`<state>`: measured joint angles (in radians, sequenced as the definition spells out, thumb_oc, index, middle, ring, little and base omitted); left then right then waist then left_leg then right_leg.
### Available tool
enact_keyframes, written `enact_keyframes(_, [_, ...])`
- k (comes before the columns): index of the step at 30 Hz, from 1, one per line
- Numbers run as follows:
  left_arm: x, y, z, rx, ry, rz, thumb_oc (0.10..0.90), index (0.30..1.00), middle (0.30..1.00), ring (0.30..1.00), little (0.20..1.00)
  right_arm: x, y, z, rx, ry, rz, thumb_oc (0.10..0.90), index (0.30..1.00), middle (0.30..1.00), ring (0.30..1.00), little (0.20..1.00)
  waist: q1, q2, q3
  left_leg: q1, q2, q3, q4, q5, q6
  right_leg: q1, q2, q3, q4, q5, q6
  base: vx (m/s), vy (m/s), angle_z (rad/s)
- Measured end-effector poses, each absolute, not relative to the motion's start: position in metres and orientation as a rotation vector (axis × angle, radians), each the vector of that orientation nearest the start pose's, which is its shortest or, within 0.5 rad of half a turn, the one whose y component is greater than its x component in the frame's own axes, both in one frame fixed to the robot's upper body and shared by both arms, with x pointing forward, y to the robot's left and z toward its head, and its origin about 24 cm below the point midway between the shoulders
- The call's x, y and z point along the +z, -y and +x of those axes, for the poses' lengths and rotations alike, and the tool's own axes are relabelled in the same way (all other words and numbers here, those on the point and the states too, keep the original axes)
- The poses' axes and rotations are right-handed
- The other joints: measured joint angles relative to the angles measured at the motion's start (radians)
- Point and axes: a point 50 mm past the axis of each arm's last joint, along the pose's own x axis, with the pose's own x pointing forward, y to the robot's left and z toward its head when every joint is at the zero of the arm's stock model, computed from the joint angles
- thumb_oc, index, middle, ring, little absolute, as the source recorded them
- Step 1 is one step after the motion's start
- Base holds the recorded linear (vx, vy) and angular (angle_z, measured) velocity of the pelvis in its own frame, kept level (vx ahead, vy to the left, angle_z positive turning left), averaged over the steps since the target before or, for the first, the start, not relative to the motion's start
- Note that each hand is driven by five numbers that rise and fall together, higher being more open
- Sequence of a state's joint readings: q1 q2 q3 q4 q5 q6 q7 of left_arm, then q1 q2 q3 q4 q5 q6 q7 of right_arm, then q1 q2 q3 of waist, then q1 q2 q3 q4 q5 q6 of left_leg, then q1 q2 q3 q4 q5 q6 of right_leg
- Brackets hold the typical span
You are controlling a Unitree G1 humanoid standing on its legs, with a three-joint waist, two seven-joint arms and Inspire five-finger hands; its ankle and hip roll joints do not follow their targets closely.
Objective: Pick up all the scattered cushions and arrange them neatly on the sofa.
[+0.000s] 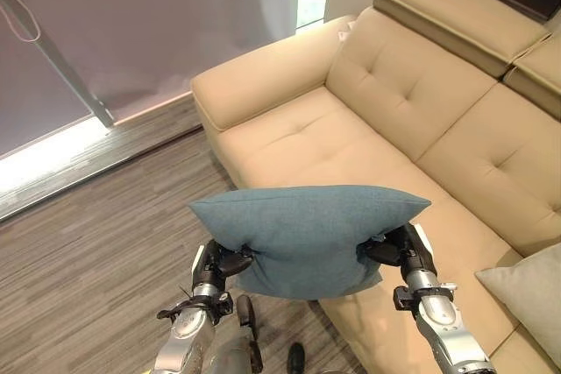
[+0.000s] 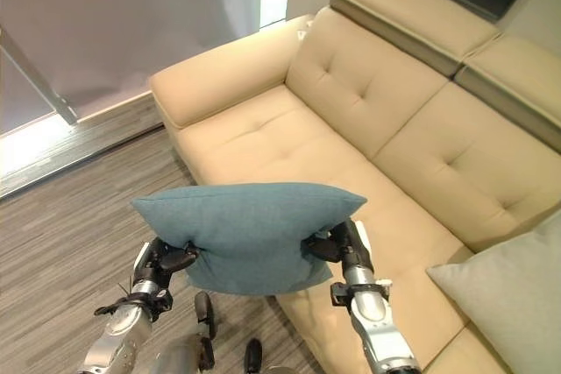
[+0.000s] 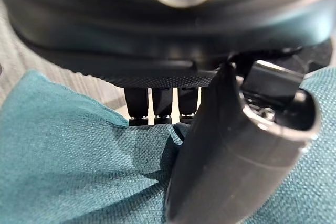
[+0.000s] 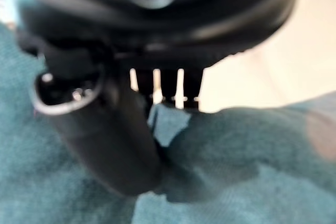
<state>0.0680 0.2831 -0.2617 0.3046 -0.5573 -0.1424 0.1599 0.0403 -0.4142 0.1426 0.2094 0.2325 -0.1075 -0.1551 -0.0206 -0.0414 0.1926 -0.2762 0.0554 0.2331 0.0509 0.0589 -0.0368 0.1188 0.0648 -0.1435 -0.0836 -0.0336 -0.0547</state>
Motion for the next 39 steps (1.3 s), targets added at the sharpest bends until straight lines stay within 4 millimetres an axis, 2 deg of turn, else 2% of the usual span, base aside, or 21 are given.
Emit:
enact_keyframes(2, [-0.036, -0.177, 0.218, 0.083, -0.319, -0.221, 0.400, 0.300, 0.300, 0.300, 0.300, 0.004, 0.223, 0.234, -0.083, -0.165, -0.212, 0.400, 0.300, 0.300, 0.300, 0.300, -0.010, 0.008, -0.013, 0.029, -0.002, -0.003, 0.005, 0.011, 0.027, 0.017, 0.004, 0.005, 0.022, -0.037, 0.023, 0.20, 0.175, -0.02])
enact_keyframes(3, [-0.035, -0.177, 0.219, 0.082, -0.316, -0.218, 0.400, 0.300, 0.300, 0.300, 0.300, 0.003, 0.223, 0.233, -0.085, -0.167, -0.211, 0.400, 0.300, 0.300, 0.300, 0.300, -0.019, 0.006, -0.021, 0.054, -0.009, -0.005, -0.007, 0.075, 0.088, 0.022, -0.002, 0.009, 0.061, -0.075, 0.043, 0.17, 0.190, 0.01])
enact_keyframes(4, [-0.035, -0.178, 0.219, 0.082, -0.316, -0.214, 0.400, 0.300, 0.300, 0.300, 0.300, 0.002, 0.221, 0.233, -0.084, -0.170, -0.206, 0.400, 0.300, 0.300, 0.300, 0.300, -0.020, -0.008, -0.023, 0.068, -0.022, 0.000, -0.008, 0.076, 0.112, 0.010, -0.019, 0.009, 0.116, -0.105, 0.064, 0.17, 0.241, 0.07])
enact_keyframes(5, [-0.034, -0.178, 0.219, 0.077, -0.317, -0.209, 0.400, 0.300, 0.300, 0.300, 0.300, 0.003, 0.221, 0.230, -0.089, -0.166, -0.198, 0.400, 0.300, 0.300, 0.300, 0.300, -0.023, -0.012, -0.025, 0.100, -0.040, -0.007, -0.031, 0.087, 0.118, -0.045, -0.052, -0.001, 0.272, -0.159, 0.115, 0.07, 0.118, 0.15])
enact_keyframes(6, [-0.033, -0.178, 0.221, 0.069, -0.311, -0.202, 0.400, 0.300, 0.300, 0.300, 0.300, 0.004, 0.220, 0.229, -0.093, -0.160, -0.192, 0.400, 0.300, 0.300, 0.300, 0.300, -0.027, -0.013, -0.025, 0.116, -0.059, -0.016, -0.039, 0.076, 0.133, -0.089, -0.073, -0.003, 0.396, -0.180, 0.140, 0.14, 0.189, 0.43])
enact_keyframes(7, [-0.031, -0.179, 0.224, 0.063, -0.304, -0.194, 0.400, 0.300, 0.300, 0.300, 0.300, 0.005, 0.218, 0.229, -0.095, -0.153, -0.184, 0.400, 0.300, 0.300, 0.300, 0.300, -0.040, -0.018, -0.028, 0.141, -0.084, -0.034, -0.055, 0.072, 0.136, -0.182, -0.122, -0.013, 0.614, -0.216, 0.173, 0.06, 0.070, 0.51])
enact_keyframes(10, [-0.019, -0.187, 0.237, 0.062, -0.257, -0.152, 0.400, 0.300, 0.300, 0.300, 0.300, 0.010, 0.212, 0.230, -0.079, -0.123, -0.172, 0.400, 0.300, 0.300, 0.300, 0.300, -0.050, -0.022, -0.029, 0.175, -0.134, -0.085, -0.070, 0.044, 0.142, -0.323, -0.170, 0.029, 0.777, -0.254, 0.179, 0.17, 0.077, 0.51])
enact_keyframes(15, [-0.013, -0.201, 0.239, 0.092, -0.238, -0.124, 0.400, 0.300, 0.300, 0.300, 0.300, 0.011, 0.202, 0.233, -0.031, -0.115, -0.163, 0.400, 0.300, 0.300, 0.300, 0.300, -0.044, -0.018, -0.026, 0.258, -0.136, -0.086, -0.104, 0.022, 0.123, -0.410, -0.110, 0.072, 0.588, -0.236, 0.147, 0.22, 0.008, 0.23])
enact_keyframes(17, [-0.014, -0.201, 0.239, 0.097, -0.238, -0.128, 0.400, 0.300, 0.300, 0.300, 0.300, 0.011, 0.200, 0.234, -0.031, -0.113, -0.156, 0.400, 0.300, 0.300, 0.300, 0.300, -0.046, -0.024, -0.026, 0.272, -0.141, -0.086, -0.108, -0.020, 0.127, -0.473, -0.095, 0.056, 0.459, -0.158, 0.150, 0.22, -0.069, 0.02])
enact_keyframes(20, [-0.019, -0.198, 0.235, 0.092, -0.261, -0.135, 0.400, 0.300, 0.300, 0.300, 0.300, 0.005, 0.203, 0.231, -0.041, -0.138, -0.158, 0.400, 0.300, 0.300, 0.300, 0.300, -0.057, -0.036, -0.026, 0.302, -0.160, -0.078, -0.109, -0.030, 0.116, -0.457, -0.142, -0.010, 0.289, 0.001, 0.148, 0.22, -0.043, -0.03])
enact_keyframes(21, [-0.022, -0.195, 0.233, 0.085, -0.273, -0.139, 0.400, 0.300, 0.300, 0.300, 0.300, 0.002, 0.205, 0.228, -0.050, -0.156, -0.159, 0.400, 0.300, 0.300, 0.300, 0.300, -0.063, -0.036, -0.026, 0.326, -0.157, -0.081, -0.113, -0.044, 0.099, -0.418, -0.135, -0.018, 0.246, 0.077, 0.128, 0.22, -0.043, 0.08])
enact_keyframes(22, [-0.022, -0.195, 0.233, 0.085, -0.273, -0.139, 0.400, 0.300, 0.300, 0.300, 0.300, 0.002, 0.205, 0.228, -0.050, -0.156, -0.159, 0.400, 0.300, 0.300, 0.300, 0.300, -0.063, -0.036, -0.026, 0.326, -0.157, -0.081, -0.113, -0.044, 0.099, -0.418, -0.135, -0.018, 0.246, 0.077, 0.128, 0.20, -0.045, -0.07])
enact_keyframes(23, [-0.028, -0.193, 0.226, 0.088, -0.298, -0.149, 0.400, 0.300, 0.300, 0.300, 0.300, -0.004, 0.207, 0.225, -0.056, -0.182, -0.160, 0.400, 0.300, 0.300, 0.300, 0.300, -0.068, -0.036, -0.026, 0.365, -0.145, -0.081, -0.111, -0.065, 0.066, -0.365, -0.115, -0.014, 0.201, 0.155, 0.086, 0.22, -0.103, -0.09])
enact_keyframes(25, [-0.029, -0.187, 0.226, 0.070, -0.301, -0.149, 0.400, 0.300, 0.300, 0.300, 0.300, -0.005, 0.213, 0.224, -0.075, -0.190, -0.165, 0.400, 0.300, 0.300, 0.300, 0.300, -0.072, -0.031, -0.029, 0.349, -0.112, -0.079, -0.027, -0.103, 0.012, -0.324, -0.086, -0.016, 0.158, 0.135, 0.048, 0.13, -0.089, -0.05])
enact_keyframes(26, [-0.028, -0.187, 0.226, 0.064, -0.300, -0.149, 0.400, 0.300, 0.300, 0.300, 0.300, -0.005, 0.213, 0.224, -0.079, -0.189, -0.163, 0.400, 0.300, 0.300, 0.300, 0.300, -0.075, -0.042, -0.028, 0.317, -0.111, -0.074, 0.043, -0.120, 0.003, -0.315, -0.092, -0.014, 0.150, 0.139, 0.040, 0.07, -0.052, -0.05])
enact_keyframes(28, [-0.031, -0.178, 0.225, 0.044, -0.305, -0.173, 0.400, 0.300, 0.300, 0.300, 0.300, -0.001, 0.223, 0.224, -0.096, -0.183, -0.186, 0.400, 0.300, 0.300, 0.300, 0.300, -0.073, -0.050, -0.033, 0.193, -0.085, -0.052, 0.372, -0.147, -0.012, -0.256, -0.091, 0.009, 0.110, 0.139, -0.007, 0.11, -0.043, -0.22])
enact_keyframes(30, [-0.030, -0.173, 0.226, 0.036, -0.302, -0.187, 0.400, 0.300, 0.300, 0.300, 0.300, 0.001, 0.227, 0.223, -0.104, -0.177, -0.196, 0.400, 0.300, 0.300, 0.300, 0.300, -0.067, -0.036, -0.041, 0.131, -0.050, -0.067, 0.448, -0.194, -0.006, -0.223, -0.069, 0.017, 0.088, 0.129, -0.020, 0.12, 0.006, -0.30])
enact_keyframes(34, [-0.026, -0.169, 0.231, 0.020, -0.283, -0.195, 0.400, 0.300, 0.300, 0.300, 0.300, 0.005, 0.232, 0.225, -0.126, -0.164, -0.199, 0.400, 0.300, 0.300, 0.300, 0.300, -0.072, -0.043, -0.042, 0.090, -0.045, -0.150, 0.232, -0.193, -0.015, -0.206, -0.041, 0.073, 0.055, 0.130, -0.018, 0.16, 0.067, -0.38])
enact_keyframes(36, [-0.027, -0.169, 0.230, 0.021, -0.287, -0.193, 0.400, 0.300, 0.300, 0.300, 0.300, 0.004, 0.230, 0.226, -0.124, -0.166, -0.195, 0.400, 0.300, 0.300, 0.300, 0.300, -0.067, -0.052, -0.037, 0.088, -0.059, -0.243, 0.116, -0.162, -0.043, -0.179, -0.025, 0.136, 0.025, 0.144, -0.011, 0.17, 0.080, -0.93])
enact_keyframes(37, [-0.027, -0.170, 0.230, 0.023, -0.287, -0.193, 0.400, 0.300, 0.300, 0.300, 0.300, 0.004, 0.231, 0.227, -0.128, -0.165, -0.196, 0.400, 0.300, 0.300, 0.300, 0.300, -0.043, -0.056, -0.035, 0.092, -0.067, -0.327, 0.039, -0.127, -0.057, -0.175, -0.015, 0.173, 0.023, 0.145, -0.010, 0.11, 0.072, -0.96])
enact_keyframes(39, [-0.027, -0.170, 0.230, 0.022, -0.286, -0.189, 0.400, 0.300, 0.300, 0.300, 0.300, 0.002, 0.230, 0.226, -0.131, -0.172, -0.197, 0.400, 0.300, 0.300, 0.300, 0.300, -0.052, -0.049, -0.034, 0.064, -0.063, -0.386, 0.031, -0.079, -0.061, -0.148, 0.009, 0.203, 0.006, 0.145, -0.012, 0.19, 0.186, -0.83])
